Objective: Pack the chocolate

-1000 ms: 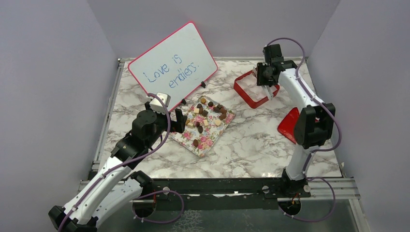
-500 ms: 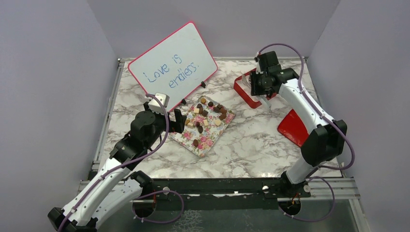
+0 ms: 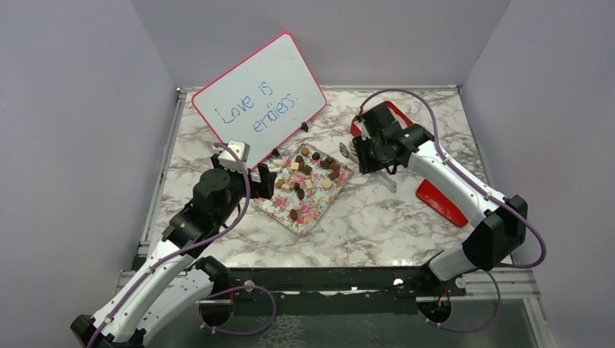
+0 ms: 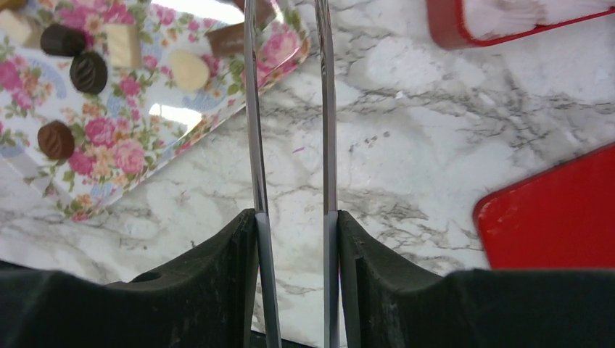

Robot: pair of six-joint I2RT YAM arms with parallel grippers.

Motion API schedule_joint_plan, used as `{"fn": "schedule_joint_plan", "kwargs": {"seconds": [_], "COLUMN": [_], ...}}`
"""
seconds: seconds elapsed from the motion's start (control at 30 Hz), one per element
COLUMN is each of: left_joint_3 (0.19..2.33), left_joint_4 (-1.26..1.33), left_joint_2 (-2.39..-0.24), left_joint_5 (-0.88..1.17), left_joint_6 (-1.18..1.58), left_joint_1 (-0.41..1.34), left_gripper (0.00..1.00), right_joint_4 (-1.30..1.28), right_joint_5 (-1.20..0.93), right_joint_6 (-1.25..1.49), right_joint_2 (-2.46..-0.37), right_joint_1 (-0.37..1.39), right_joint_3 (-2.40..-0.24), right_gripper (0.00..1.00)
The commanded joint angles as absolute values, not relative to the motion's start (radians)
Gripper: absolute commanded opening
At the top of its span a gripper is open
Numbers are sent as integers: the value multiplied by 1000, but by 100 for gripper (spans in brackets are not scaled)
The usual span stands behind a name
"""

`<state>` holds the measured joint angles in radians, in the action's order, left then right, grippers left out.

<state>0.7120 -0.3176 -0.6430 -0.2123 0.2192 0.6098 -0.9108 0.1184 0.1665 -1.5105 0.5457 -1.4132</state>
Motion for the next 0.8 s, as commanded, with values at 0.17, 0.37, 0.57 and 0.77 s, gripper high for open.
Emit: {"fn": "schedule_joint_plan", "kwargs": {"seconds": [0.17, 0.37, 0.57, 0.77], "left_joint_3": [706, 708, 707, 707], "left_joint_4": [-311, -311, -311, -313], "left_joint_2": [-620, -615, -614, -611], "left_joint_5": [-265, -273, -272, -272], "left_joint_6": [206, 208, 209, 208], "left_joint_1": [609, 609, 609, 609], "left_gripper": [99, 99, 99, 99], "right_joint_4": [-947, -953, -962, -981], "right_joint_5": [142, 165, 178, 201], "right_joint_6": [248, 279, 292, 304], "right_joint_2": [-1459, -1479, -1515, -1556], "right_joint_1": [701, 769, 817, 852], "right_joint_3": [-1336, -1326, -1341, -1351], "right_gripper": [44, 44, 44, 44]}}
